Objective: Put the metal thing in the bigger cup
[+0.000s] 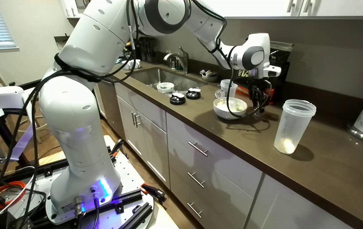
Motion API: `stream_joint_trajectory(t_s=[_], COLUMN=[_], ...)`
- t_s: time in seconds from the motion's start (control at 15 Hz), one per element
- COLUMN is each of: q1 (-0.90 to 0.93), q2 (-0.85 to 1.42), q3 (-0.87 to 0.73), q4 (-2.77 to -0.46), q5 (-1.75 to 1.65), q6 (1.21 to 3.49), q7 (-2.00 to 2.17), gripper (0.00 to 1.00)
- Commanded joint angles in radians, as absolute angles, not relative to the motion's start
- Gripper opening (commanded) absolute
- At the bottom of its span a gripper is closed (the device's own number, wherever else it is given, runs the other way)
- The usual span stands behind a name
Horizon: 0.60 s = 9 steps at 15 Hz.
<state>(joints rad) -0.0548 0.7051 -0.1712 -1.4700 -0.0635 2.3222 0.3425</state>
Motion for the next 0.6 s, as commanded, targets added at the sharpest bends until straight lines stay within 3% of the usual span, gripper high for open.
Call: stream_joint_trajectory(t_s=[0.0,0.53], q1=[-0.072,-0.078], q2=[0.682,0.653], q3=[-0.162,-0.163], q4=[-1.473,-1.495], q5=[-0.036,-0.037], q6=[2.310,2.321], q7=[0.324,0.324], gripper=[0.50,0.48])
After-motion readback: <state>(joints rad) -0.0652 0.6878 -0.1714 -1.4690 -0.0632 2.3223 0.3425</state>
